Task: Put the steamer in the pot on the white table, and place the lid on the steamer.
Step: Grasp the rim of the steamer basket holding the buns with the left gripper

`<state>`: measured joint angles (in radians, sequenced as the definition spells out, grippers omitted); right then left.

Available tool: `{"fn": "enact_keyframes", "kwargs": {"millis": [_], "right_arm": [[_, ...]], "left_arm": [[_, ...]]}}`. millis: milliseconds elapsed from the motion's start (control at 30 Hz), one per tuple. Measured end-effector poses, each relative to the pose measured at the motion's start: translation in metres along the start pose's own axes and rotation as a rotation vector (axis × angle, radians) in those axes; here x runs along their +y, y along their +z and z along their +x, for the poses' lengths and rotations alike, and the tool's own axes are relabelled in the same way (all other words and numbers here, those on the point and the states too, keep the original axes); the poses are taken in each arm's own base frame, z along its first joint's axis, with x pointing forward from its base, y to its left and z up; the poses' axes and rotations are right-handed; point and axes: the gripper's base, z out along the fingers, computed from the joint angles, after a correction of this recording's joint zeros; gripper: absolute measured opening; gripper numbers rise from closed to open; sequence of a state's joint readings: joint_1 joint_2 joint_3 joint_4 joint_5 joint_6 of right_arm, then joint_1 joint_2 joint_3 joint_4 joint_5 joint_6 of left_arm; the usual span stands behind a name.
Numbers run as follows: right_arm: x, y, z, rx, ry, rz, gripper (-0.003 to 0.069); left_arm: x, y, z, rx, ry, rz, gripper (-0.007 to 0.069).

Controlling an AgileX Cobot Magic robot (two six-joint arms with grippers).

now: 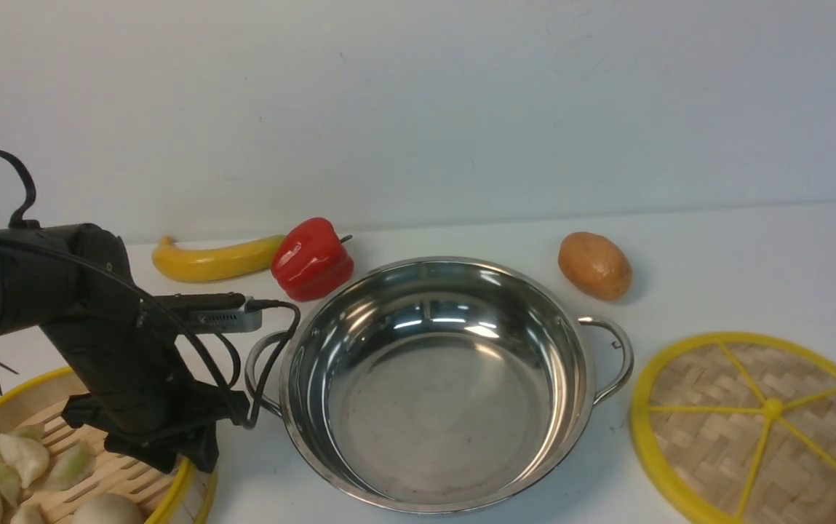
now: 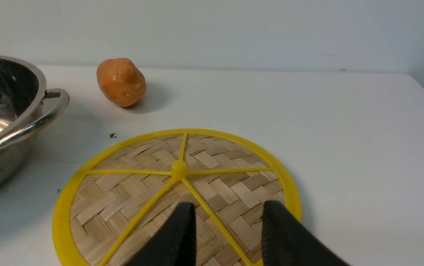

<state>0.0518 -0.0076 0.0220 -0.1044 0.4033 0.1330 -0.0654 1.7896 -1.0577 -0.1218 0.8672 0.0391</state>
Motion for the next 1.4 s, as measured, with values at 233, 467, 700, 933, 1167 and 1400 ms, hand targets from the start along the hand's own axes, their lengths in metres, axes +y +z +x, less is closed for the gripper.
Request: {"fn": "enact_keyframes", "kwargs": {"millis": [233,467,700,933,1167,1400], "right_arm": [[0.0,0.0,0.0,0.0,0.0,0.0,0.0241],[0.0,0.0,0.0,0.0,0.0,0.0,0.0241],[0.0,0.0,0.0,0.0,-0.001,0.0,0.0241],[0.0,0.0,0.0,0.0,-0.001,0.0,0.0241],[0.0,0.0,0.0,0.0,0.0,0.0,0.0241],[0.0,0.0,0.0,0.0,0.0,0.0,0.0241]], "left_arm": [[0.0,0.0,0.001,0.015,-0.013,-0.005,0.0293],[0.0,-0.004,0.0,0.028,-0.017,-0.001,0.0246],[-0.002,-0.02,-0.003,0.03,-0.009,0.001,0.0238],[-0.005,-0.024,-0.003,0.044,0.006,-0.005,0.0238],[-0.008,-0.024,-0.003,0.038,-0.001,-0.006,0.0238],[-0.008,-0.024,-0.005,0.023,-0.001,-0.006,0.0239]]}}
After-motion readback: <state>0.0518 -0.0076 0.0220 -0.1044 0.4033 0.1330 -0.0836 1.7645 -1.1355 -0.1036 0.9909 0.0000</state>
